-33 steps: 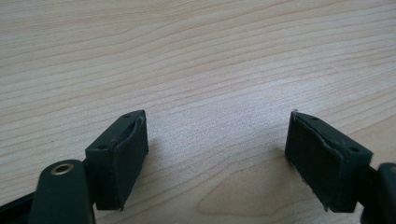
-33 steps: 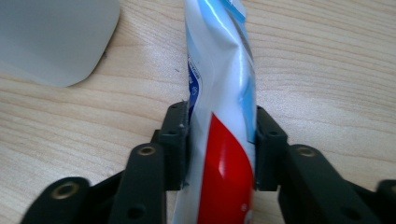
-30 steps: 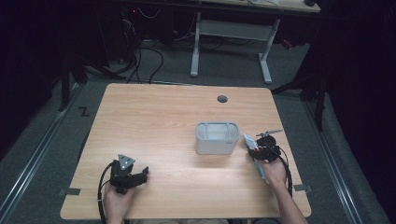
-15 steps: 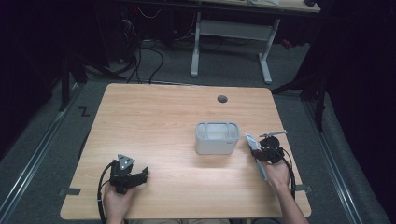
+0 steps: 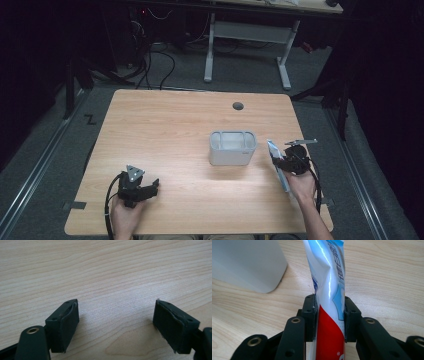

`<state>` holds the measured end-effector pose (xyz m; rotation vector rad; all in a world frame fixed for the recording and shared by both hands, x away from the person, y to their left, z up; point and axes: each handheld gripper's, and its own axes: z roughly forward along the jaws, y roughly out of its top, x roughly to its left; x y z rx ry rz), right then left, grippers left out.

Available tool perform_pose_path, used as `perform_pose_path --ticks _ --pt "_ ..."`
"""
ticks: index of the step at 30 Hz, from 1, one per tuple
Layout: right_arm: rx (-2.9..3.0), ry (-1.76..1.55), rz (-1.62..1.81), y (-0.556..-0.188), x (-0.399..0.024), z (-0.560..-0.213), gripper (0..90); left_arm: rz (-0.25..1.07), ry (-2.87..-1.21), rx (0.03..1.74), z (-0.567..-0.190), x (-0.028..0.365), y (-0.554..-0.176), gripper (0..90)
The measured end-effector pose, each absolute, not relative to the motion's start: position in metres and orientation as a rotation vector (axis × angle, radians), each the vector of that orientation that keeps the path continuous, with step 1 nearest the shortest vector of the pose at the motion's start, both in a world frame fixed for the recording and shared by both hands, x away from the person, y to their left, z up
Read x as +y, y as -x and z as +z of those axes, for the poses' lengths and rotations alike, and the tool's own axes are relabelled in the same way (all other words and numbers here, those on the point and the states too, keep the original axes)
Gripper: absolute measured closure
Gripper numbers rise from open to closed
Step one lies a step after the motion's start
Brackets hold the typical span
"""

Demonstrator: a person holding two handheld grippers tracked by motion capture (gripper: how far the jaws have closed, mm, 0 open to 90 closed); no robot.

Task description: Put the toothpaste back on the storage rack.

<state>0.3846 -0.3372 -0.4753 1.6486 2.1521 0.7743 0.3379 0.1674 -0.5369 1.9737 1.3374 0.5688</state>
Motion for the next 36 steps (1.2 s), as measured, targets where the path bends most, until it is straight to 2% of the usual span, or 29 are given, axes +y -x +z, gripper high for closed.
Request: perform_pose_path --ticks 36 --pt "2.099 -1.473 0.988 -0.352 -0.329 -0.432 69.2 0.569 -1.974 1.338 -0.537 0.167 -0.338 21.5"
